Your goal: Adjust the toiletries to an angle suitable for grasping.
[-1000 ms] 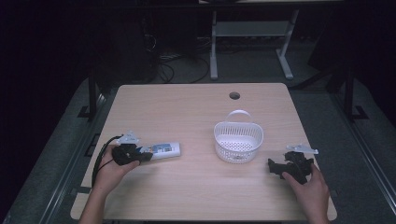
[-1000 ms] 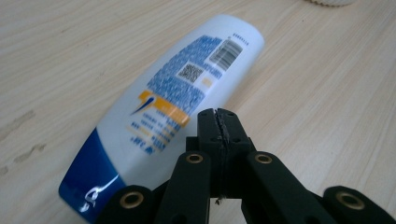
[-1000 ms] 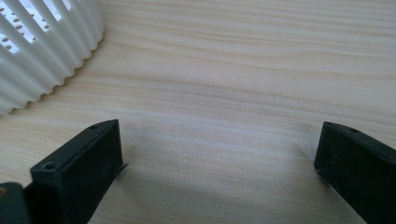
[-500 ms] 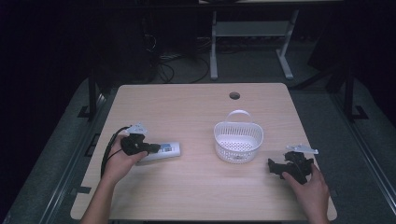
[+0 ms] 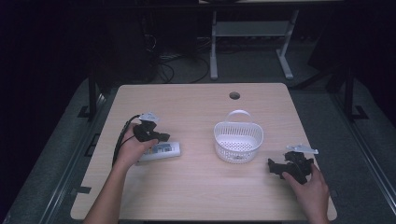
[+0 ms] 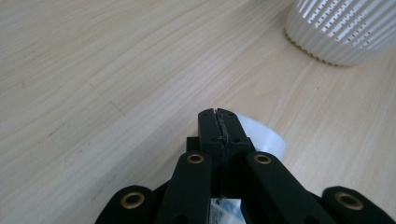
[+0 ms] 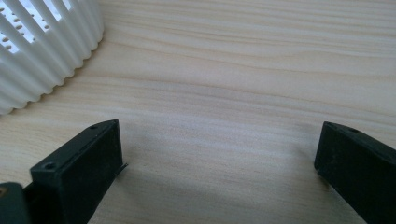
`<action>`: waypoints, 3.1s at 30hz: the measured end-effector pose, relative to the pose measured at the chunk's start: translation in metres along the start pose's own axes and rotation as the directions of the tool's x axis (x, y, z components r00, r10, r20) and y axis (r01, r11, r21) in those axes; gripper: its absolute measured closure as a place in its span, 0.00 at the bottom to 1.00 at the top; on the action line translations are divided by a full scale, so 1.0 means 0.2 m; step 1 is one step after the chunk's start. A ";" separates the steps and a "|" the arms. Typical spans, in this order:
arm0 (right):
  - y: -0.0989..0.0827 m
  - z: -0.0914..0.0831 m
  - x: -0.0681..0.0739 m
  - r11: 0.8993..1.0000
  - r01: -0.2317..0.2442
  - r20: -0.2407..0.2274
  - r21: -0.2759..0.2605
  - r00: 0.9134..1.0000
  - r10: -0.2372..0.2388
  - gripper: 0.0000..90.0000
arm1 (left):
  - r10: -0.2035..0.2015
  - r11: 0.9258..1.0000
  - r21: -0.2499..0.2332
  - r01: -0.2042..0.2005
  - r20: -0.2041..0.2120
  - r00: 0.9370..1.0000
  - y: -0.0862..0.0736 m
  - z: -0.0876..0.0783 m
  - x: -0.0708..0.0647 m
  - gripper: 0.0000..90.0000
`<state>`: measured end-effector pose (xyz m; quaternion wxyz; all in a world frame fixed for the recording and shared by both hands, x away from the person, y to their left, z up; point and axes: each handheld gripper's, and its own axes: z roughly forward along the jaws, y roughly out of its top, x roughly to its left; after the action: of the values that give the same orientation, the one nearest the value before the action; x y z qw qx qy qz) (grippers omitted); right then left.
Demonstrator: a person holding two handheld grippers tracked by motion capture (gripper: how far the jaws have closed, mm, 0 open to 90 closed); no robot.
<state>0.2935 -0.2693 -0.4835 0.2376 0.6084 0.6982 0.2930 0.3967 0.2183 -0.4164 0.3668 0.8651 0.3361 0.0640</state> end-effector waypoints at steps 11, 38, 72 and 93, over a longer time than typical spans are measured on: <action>0.00 0.00 0.00 1.000 0.000 0.000 0.000 1.000 0.000 0.00 | -0.010 0.998 0.057 0.010 -0.005 1.000 0.07 0.17 0.01 1.00; 0.00 0.00 0.00 1.000 0.000 0.000 0.000 1.000 0.000 0.01 | -0.004 0.991 0.135 0.000 0.030 1.000 0.02 0.23 -0.06 1.00; 0.00 0.00 0.00 1.000 0.001 0.000 0.000 1.000 -0.001 0.01 | 0.001 0.988 0.155 -0.015 0.090 0.996 -0.11 0.14 -0.24 1.00; 0.00 0.00 0.00 1.000 0.000 0.000 0.000 1.000 0.000 0.01 | 0.006 0.986 0.166 -0.021 0.087 0.996 -0.27 -0.03 -0.29 1.00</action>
<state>0.2934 -0.2693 -0.4835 0.2376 0.6083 0.6983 0.2931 0.3216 0.2117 -0.4410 0.3068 0.8969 0.3183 0.0009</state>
